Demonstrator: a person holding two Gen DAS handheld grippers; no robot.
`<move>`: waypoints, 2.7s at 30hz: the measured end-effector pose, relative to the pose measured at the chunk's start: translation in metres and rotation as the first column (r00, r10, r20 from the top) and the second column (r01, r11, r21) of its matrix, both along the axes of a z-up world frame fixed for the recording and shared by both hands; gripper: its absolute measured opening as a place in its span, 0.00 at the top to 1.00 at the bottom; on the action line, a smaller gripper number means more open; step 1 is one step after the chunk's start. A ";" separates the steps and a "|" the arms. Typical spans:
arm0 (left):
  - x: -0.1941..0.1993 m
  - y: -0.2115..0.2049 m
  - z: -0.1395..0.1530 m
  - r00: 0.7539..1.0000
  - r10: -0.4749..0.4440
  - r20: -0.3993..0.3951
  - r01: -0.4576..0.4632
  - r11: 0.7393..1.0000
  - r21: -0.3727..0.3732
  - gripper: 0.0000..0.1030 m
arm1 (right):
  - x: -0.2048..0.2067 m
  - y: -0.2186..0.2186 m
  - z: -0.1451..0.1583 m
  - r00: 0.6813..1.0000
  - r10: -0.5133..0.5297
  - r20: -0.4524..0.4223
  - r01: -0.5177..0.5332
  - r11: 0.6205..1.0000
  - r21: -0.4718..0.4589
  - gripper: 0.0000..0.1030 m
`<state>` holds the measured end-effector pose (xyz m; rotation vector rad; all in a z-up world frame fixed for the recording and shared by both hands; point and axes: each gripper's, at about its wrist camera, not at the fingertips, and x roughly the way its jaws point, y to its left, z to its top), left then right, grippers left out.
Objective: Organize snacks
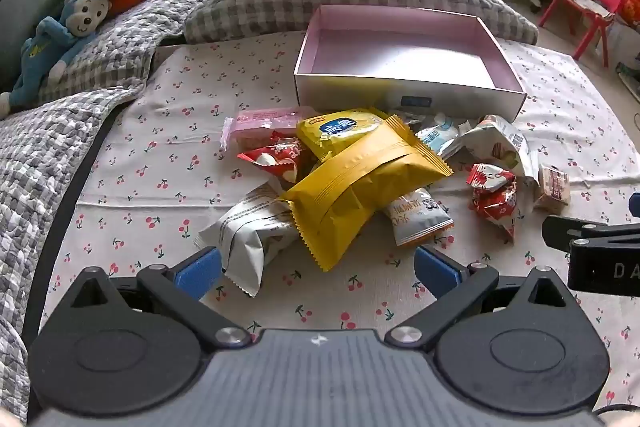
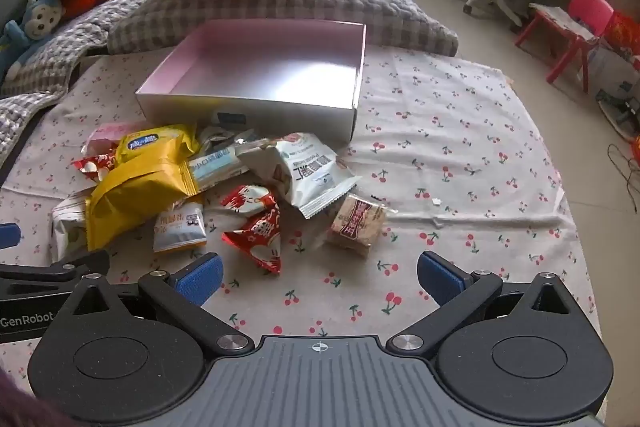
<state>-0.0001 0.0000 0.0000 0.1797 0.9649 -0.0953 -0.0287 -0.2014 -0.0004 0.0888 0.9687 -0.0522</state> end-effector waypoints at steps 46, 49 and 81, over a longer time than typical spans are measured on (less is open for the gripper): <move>0.001 0.002 -0.003 1.000 0.003 -0.007 -0.004 1.000 -0.020 0.00 | -0.005 0.005 -0.007 1.000 -0.015 0.003 0.015 1.000 0.005 0.00; 0.001 0.002 -0.003 1.000 0.003 -0.007 -0.003 1.000 -0.020 0.00 | -0.005 0.005 -0.007 1.000 -0.016 0.003 0.016 1.000 0.005 0.00; 0.004 0.008 0.000 1.000 0.023 -0.003 -0.023 0.999 -0.035 0.00 | -0.003 0.006 -0.002 1.000 -0.020 0.003 0.020 0.999 0.028 0.00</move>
